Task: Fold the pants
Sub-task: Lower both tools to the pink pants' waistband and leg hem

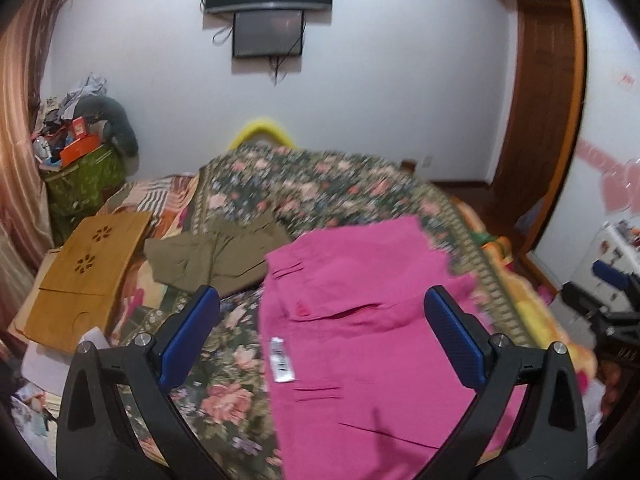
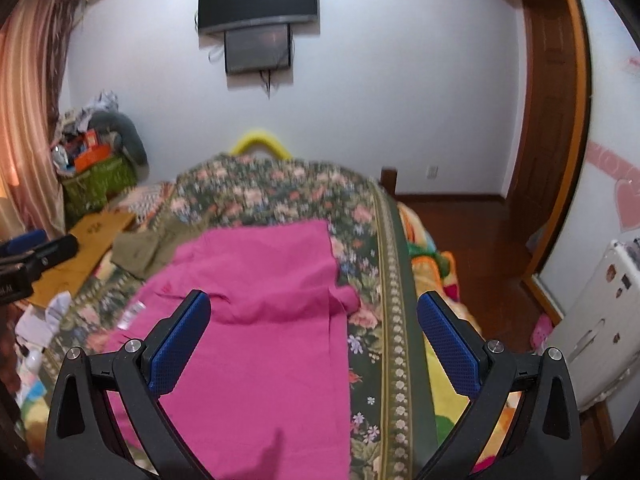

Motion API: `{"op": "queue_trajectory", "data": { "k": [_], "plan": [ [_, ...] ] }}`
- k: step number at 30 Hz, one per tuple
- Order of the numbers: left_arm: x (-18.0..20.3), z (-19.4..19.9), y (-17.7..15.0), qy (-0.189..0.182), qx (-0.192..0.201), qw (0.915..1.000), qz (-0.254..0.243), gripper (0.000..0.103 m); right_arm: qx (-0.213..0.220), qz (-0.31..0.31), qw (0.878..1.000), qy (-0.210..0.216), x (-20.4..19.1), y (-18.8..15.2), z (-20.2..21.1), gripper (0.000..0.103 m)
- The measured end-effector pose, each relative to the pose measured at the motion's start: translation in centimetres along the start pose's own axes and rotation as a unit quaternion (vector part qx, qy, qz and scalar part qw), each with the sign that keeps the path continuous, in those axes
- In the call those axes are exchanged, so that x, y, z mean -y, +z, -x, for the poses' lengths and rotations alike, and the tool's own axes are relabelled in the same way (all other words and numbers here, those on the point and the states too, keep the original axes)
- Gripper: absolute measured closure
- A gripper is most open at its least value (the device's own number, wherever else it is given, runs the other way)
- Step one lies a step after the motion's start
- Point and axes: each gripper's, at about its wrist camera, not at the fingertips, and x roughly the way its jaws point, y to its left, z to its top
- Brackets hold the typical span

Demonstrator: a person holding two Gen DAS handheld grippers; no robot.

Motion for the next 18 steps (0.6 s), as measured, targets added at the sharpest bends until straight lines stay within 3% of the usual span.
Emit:
{"op": "queue_trajectory", "data": {
  "k": [3, 5, 8, 18],
  "plan": [
    [-1.2, -3.4, -0.5, 0.009, -0.034, 0.9994, -0.006, 0.000, -0.038, -0.009, 0.999, 0.006, 1.4, -0.6, -2.9, 0.000],
    [-2.0, -5.6, -0.9, -0.005, -0.064, 0.9979, -0.003, 0.000, -0.067, -0.015, 0.997, 0.016, 2.2, -1.2, -5.0, 0.000],
    [-2.7, -8.4, -1.7, -0.015, -0.101, 0.9948, -0.002, 0.009, -0.102, -0.019, 0.994, 0.033, 3.1, -1.7, -7.5, 0.001],
    [-3.0, -16.2, -5.6, -0.023, -0.206, 0.9782, -0.011, 0.043, -0.143, 0.009, 0.988, 0.054, 3.1, -2.0, -13.9, 0.022]
  ]
}}
